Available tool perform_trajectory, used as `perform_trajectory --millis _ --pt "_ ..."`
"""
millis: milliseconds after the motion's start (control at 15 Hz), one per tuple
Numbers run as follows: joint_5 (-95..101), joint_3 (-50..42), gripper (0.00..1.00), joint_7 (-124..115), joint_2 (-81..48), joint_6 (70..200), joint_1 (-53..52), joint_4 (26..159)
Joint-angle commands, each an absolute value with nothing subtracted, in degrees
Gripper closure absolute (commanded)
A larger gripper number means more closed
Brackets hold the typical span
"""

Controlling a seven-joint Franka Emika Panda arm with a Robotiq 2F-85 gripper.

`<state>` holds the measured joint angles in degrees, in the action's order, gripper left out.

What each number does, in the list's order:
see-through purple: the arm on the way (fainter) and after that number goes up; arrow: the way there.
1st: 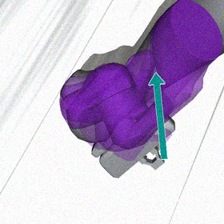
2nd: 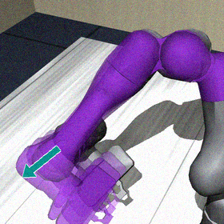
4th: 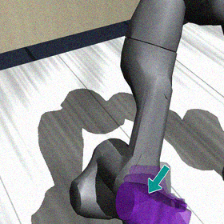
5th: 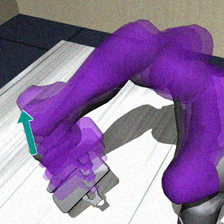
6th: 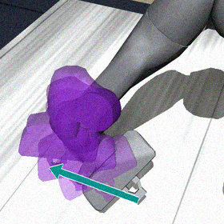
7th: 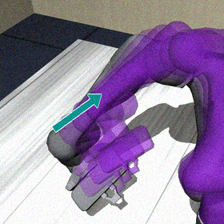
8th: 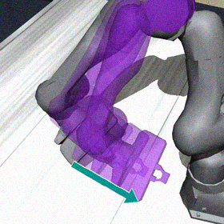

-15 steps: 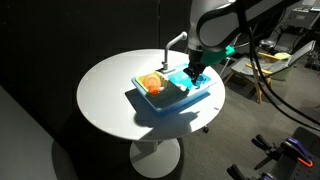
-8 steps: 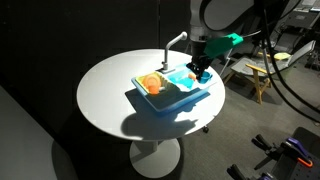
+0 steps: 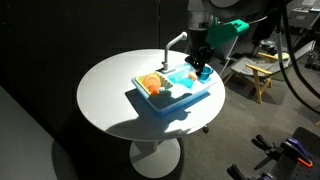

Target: Pick up the blue mug from the sink and put it in the dish rack

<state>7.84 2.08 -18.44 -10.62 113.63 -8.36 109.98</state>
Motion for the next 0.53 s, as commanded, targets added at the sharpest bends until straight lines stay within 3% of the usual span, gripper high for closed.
perform_trajectory --millis 0,467 --pt "9.16 2.86 0.99 -19.21 -11.69 110.0 -8.48 106.04" --pt "12.07 2.52 0.99 -18.34 -15.76 109.82 -8.44 99.71"
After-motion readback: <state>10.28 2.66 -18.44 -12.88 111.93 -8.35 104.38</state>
